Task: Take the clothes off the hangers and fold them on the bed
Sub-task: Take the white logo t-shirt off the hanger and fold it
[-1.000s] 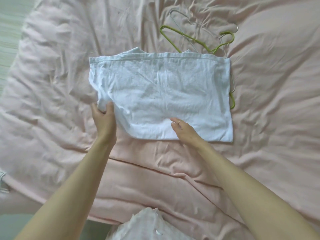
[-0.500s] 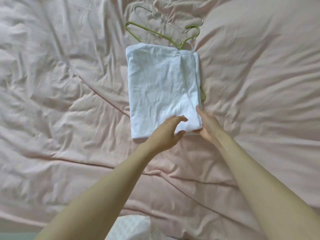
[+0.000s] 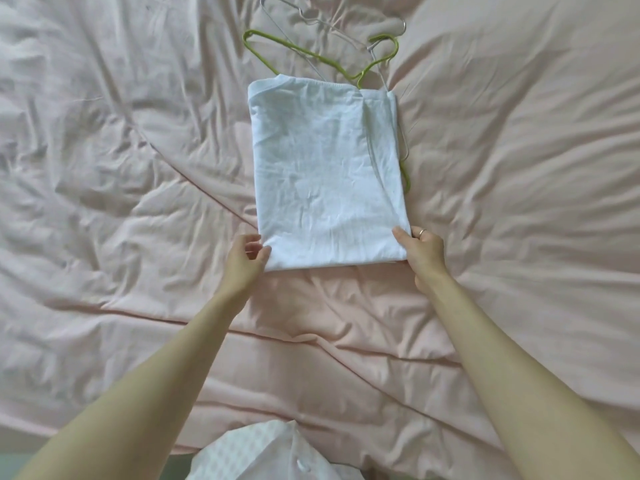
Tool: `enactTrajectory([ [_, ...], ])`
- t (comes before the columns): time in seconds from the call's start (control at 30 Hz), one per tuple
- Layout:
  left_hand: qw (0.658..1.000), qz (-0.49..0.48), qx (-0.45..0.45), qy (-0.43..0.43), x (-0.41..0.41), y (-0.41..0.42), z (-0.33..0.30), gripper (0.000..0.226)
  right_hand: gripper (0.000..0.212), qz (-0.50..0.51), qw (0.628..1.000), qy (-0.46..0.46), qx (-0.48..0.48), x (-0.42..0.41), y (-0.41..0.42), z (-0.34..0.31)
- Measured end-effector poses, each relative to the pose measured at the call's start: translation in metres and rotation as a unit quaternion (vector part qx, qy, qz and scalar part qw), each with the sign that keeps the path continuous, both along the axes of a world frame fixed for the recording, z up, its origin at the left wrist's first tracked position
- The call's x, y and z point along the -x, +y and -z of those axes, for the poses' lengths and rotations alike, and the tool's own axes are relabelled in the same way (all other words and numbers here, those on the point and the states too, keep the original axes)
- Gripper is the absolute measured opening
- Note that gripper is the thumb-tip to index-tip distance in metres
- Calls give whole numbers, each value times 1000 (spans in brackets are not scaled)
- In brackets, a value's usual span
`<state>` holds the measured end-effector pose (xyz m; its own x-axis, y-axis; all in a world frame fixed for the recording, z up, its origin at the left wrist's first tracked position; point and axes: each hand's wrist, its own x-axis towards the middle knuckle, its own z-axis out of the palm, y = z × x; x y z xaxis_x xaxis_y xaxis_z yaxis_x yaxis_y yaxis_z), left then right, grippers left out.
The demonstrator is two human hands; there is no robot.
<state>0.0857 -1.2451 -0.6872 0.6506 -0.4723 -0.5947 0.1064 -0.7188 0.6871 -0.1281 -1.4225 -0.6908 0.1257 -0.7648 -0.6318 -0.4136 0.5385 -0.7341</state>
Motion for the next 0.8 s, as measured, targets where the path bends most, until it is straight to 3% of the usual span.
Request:
enactTrajectory([
  [0.13,998,-42,-9,41,-1,-1,4,34,23,-2,998,66,25,4,-2,7],
  [0.27,996,-46,-29,68,-3,-5,6,31,7,-46,992,117,31,8,-5,11],
  [0.4,990,-20,-58,124,-10,-14,4,38,51,19,997,56,-55,-2,-14,12],
  [0.47,981,-30,-36,188,-10,-18,-2,32,59,5,992,38,-118,-3,-17,13],
  [0.57,981,-19,-28,189,-11,-17,-8,27,47,-30,985,34,-167,-6,-16,10],
  [0.7,977,-9,-45,206,-15,-3,-20,20,16,-43,980,28,-193,-4,-2,-5],
  [0.8,962,10,-104,251,-11,22,-31,19,17,-99,960,52,-258,17,19,-16],
])
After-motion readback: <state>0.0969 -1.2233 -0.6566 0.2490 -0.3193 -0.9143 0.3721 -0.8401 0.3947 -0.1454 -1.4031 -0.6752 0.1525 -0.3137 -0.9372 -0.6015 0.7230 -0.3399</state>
